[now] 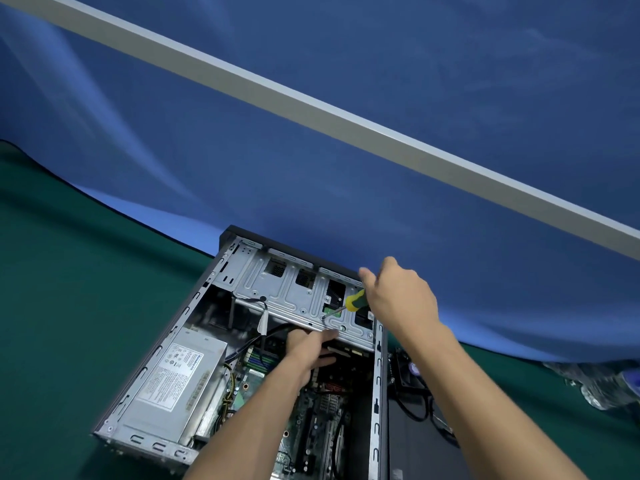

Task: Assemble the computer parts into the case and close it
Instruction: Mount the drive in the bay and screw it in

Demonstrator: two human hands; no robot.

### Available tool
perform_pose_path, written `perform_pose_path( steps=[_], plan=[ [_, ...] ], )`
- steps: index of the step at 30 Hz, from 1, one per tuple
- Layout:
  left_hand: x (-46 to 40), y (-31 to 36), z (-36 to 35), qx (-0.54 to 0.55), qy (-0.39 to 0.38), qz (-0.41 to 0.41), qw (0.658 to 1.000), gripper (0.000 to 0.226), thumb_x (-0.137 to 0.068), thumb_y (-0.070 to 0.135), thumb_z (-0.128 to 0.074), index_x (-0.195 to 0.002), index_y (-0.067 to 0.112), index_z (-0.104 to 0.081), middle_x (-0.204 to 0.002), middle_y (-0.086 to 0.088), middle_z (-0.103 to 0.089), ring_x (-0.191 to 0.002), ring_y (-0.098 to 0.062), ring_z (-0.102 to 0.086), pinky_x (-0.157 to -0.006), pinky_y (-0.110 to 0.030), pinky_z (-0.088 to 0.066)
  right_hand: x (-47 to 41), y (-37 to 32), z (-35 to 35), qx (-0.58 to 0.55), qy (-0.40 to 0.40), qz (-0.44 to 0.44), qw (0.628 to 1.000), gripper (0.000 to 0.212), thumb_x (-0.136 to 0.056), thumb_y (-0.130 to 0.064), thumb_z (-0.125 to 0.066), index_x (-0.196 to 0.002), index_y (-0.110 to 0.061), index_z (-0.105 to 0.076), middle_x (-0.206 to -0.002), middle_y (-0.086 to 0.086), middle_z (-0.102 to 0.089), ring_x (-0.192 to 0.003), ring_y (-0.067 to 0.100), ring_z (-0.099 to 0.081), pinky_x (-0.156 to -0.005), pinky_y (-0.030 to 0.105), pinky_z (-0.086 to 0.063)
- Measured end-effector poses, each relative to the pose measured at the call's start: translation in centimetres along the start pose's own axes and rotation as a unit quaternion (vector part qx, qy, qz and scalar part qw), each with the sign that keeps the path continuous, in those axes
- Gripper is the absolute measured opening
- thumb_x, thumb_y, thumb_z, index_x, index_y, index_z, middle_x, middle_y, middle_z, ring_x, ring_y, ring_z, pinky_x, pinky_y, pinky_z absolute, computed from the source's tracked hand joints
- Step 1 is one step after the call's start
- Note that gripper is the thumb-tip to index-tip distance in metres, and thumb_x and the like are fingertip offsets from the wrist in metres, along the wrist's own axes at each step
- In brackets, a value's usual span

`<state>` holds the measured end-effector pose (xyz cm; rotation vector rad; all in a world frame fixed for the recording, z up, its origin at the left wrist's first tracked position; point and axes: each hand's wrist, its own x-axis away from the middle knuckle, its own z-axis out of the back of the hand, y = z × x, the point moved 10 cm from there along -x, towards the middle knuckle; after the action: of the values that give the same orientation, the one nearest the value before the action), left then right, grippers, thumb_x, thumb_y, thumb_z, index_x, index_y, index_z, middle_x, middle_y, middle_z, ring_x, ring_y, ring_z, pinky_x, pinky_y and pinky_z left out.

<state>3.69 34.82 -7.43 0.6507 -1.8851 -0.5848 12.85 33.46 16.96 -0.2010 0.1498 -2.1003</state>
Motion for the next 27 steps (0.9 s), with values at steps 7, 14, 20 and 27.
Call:
perform_pose_path(
  steps=[7, 14, 20, 27],
  plan=[
    [0.0, 0.0, 0.0, -0.002, 0.003, -0.004, 1.0, 0.03, -0.078, 0.01, -0.076, -0.095, -0.003, -0.056, -0.102, -0.015, -0.062, -0.091, -0.029, -0.062, -0.063, -0.036, -0.06, -0.4, -0.5, -0.4, 0.02, -0.026, -0.019, 0.999, 0.026, -0.097, -0.035, -0.042, -0.101, -0.009, -0.042, -0.101, 0.012, -0.059, -0.077, 0.028, -0.048, -0.063, 0.031, -0.037],
    [0.0, -0.1, 0.0, -0.005, -0.001, -0.005, 1.0, 0.026, -0.078, 0.01, -0.076, -0.09, -0.003, -0.057, -0.102, -0.017, -0.063, -0.088, -0.029, -0.063, -0.063, -0.037, -0.06, -0.2, -0.6, -0.2, 0.018, -0.014, -0.007, 1.0, 0.022, -0.097, -0.028, -0.04, -0.09, -0.008, -0.041, -0.091, 0.012, -0.06, -0.073, 0.03, -0.049, -0.055, 0.031, -0.033],
    [0.1, -0.2, 0.2, -0.01, 0.004, 0.006, 1.0, 0.033, -0.078, 0.013, -0.078, -0.098, -0.006, -0.06, -0.112, -0.016, -0.061, -0.092, -0.03, -0.064, -0.06, -0.032, -0.058, -0.3, -2.7, -0.9, -0.001, -0.035, 0.026, 0.999, 0.016, -0.093, -0.023, -0.046, -0.09, -0.008, -0.048, -0.079, 0.006, -0.056, -0.077, 0.032, -0.054, -0.058, 0.029, -0.042],
    [0.6, -0.1, 0.0, 0.002, 0.026, 0.01, 1.0, 0.035, -0.079, 0.009, -0.074, -0.104, -0.009, -0.058, -0.111, -0.023, -0.063, -0.094, -0.035, -0.064, -0.061, -0.037, -0.058, -0.4, -1.7, -1.7, 0.159, -0.121, 0.048, 0.979, 0.025, -0.086, -0.022, -0.057, -0.069, -0.014, -0.041, -0.065, -0.001, -0.047, -0.068, 0.025, -0.052, -0.05, 0.022, -0.031]
  ],
)
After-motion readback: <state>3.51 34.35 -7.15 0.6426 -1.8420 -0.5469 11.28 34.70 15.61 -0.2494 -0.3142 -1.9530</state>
